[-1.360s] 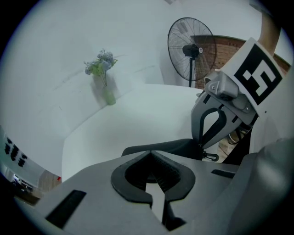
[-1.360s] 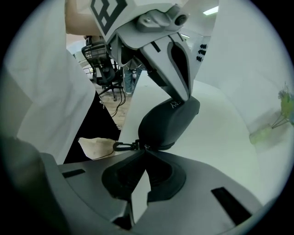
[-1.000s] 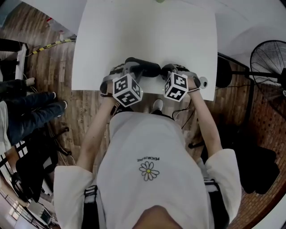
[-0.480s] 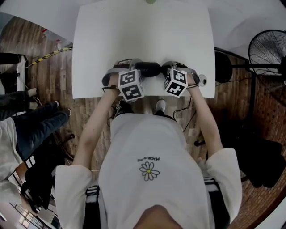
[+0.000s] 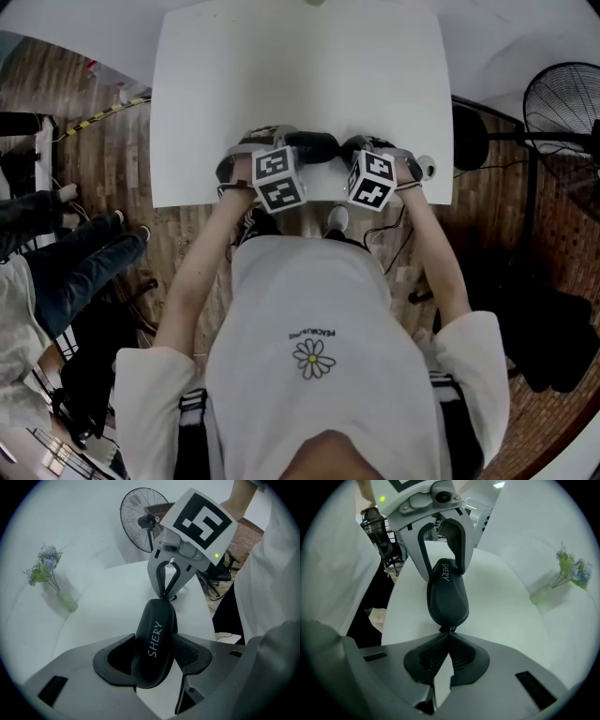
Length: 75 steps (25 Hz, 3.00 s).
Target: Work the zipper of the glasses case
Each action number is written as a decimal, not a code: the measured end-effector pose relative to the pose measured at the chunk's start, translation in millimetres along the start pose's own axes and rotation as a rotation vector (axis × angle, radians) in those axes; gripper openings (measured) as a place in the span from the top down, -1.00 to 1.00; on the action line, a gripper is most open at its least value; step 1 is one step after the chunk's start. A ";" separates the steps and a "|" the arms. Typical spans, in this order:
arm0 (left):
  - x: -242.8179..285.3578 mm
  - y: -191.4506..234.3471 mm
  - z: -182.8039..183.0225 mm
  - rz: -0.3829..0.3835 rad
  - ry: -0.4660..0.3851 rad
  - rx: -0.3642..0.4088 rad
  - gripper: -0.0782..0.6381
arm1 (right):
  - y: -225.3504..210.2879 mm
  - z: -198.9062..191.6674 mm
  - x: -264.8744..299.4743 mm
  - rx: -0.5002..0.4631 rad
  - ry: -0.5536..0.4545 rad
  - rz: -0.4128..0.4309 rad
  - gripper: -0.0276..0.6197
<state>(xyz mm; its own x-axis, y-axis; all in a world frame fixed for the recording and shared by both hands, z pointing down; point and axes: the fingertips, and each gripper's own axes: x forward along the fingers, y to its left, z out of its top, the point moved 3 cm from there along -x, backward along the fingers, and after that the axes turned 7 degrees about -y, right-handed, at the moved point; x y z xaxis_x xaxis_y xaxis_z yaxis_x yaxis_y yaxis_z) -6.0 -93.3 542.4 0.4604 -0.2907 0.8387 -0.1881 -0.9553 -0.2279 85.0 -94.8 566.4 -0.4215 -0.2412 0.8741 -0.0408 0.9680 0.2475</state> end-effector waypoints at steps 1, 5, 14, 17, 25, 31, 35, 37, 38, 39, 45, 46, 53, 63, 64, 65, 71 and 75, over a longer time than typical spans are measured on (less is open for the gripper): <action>0.1 -0.3 0.2 0.002 -0.007 0.002 0.07 | 2.4 -0.3 -1.5 0.013 -0.004 0.035 0.90; 1.0 -4.5 0.5 0.011 0.009 0.033 0.07 | 12.9 3.5 -6.5 -0.015 0.028 0.112 0.90; 3.3 -4.8 -1.4 0.044 0.042 0.031 0.07 | 27.5 19.3 -2.3 0.000 0.090 0.281 0.89; 3.7 -5.5 -0.1 0.075 0.064 0.027 0.07 | 40.9 33.1 -0.3 0.057 0.091 0.261 0.89; -7.4 -13.4 1.7 0.038 -0.031 -0.011 0.07 | 37.9 22.6 2.8 0.203 0.031 0.108 0.90; -27.0 -8.5 3.0 0.084 -0.067 -0.056 0.08 | 13.2 5.8 -0.6 0.218 0.042 -0.013 0.90; -30.7 -1.1 0.7 0.091 -0.094 -0.126 0.17 | -15.2 -8.5 -0.3 0.158 0.081 -0.148 0.89; -29.9 -1.6 3.4 0.077 -0.095 -0.131 0.23 | -26.4 -13.1 1.6 0.152 0.095 -0.184 0.90; -29.4 -2.0 6.1 0.070 -0.098 -0.128 0.28 | -31.5 -15.4 2.2 0.159 0.099 -0.195 0.90; -28.7 -2.5 9.0 0.064 -0.102 -0.127 0.34 | -36.2 -17.7 2.4 0.167 0.101 -0.206 0.90; -17.6 -9.1 14.4 -0.011 -0.081 -0.142 0.60 | -44.6 -21.6 1.7 0.233 0.062 -0.191 0.90; -17.0 -9.4 14.4 -0.022 -0.080 -0.151 0.61 | -43.7 -21.0 1.6 0.251 0.047 -0.184 0.90; -16.6 -4.5 13.1 -0.004 -0.112 -0.183 0.71 | -27.5 -12.5 -3.6 0.331 -0.031 -0.125 0.90; -16.5 -4.6 11.2 0.006 -0.126 -0.159 0.72 | 41.1 66.1 13.5 0.304 -0.123 0.008 0.90; -16.3 -4.6 11.0 0.004 -0.129 -0.157 0.72 | 45.0 71.7 16.8 0.308 -0.129 0.010 0.90; -16.2 -4.8 11.2 -0.001 -0.135 -0.155 0.71 | 47.0 74.2 18.8 0.315 -0.133 0.009 0.90; -24.8 2.3 11.7 0.066 -0.204 -0.125 0.71 | 43.3 63.0 12.2 0.291 -0.118 -0.021 0.90; -29.0 3.1 18.5 0.123 -0.229 -0.064 0.71 | 41.4 30.9 0.6 0.201 -0.032 -0.060 0.90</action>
<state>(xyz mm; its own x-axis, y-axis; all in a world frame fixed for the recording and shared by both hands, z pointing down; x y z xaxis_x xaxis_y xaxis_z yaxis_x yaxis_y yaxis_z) -3.8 -88.9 508.2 0.6136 -0.4159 0.6712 -0.3062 -0.9088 -0.2832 55.1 -52.7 564.3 -0.4418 -0.2994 0.8457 -0.2451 0.9471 0.2073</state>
